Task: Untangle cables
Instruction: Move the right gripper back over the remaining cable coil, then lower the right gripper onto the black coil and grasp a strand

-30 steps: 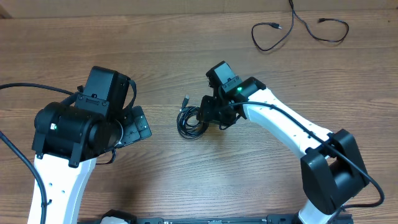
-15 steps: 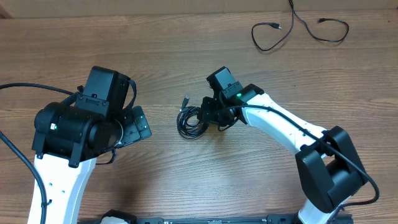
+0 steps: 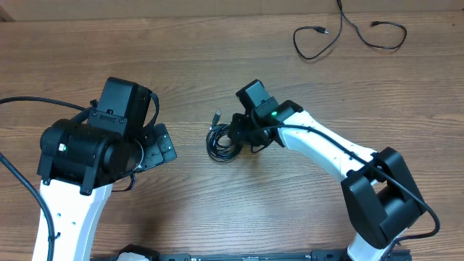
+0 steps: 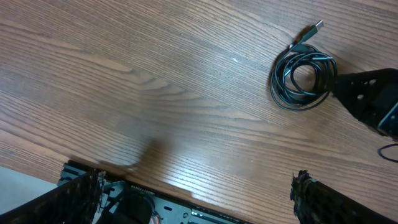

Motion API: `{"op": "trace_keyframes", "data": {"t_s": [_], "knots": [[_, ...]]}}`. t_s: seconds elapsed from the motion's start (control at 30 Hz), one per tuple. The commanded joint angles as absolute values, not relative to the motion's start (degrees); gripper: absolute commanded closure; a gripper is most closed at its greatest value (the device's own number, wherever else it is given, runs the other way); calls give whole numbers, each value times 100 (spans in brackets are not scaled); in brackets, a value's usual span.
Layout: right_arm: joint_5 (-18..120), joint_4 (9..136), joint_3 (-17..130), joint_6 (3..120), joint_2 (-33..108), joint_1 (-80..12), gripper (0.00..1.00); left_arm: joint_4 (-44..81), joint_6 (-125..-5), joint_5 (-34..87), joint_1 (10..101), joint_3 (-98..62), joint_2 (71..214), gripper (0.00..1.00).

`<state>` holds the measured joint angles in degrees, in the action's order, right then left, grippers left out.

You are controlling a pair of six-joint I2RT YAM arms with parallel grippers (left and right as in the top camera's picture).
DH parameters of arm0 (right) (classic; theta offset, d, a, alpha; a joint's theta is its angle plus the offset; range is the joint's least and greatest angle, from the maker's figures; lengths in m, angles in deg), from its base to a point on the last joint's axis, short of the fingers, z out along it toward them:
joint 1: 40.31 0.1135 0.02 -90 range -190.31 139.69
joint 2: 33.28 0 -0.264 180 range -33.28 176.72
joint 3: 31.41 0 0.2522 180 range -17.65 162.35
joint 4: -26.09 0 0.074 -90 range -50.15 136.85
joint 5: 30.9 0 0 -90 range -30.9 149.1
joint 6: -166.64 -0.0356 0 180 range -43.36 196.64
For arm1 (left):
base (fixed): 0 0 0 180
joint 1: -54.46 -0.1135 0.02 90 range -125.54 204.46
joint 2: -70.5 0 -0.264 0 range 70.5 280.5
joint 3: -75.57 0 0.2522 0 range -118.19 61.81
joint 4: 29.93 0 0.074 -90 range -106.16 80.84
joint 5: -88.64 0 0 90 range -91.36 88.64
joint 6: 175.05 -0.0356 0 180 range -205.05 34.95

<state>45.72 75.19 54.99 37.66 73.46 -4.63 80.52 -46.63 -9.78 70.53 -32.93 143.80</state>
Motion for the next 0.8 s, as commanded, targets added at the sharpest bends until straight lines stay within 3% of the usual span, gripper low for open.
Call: {"op": "trace_keyframes", "data": {"t_s": [0.0,0.63,0.77], "knots": [[4799,7481,5468,3761,7514,-397,72,8065,-4781,-1033,7023,-3311,14395,1],[4701,7455,5586,3785,7698,-443,72,8065,-4781,-1033,7023,-3311,14395,0],[4705,7457,5586,3785,7700,-443,80,8065,-4781,-1033,7023,-3311,14395,0]]}}
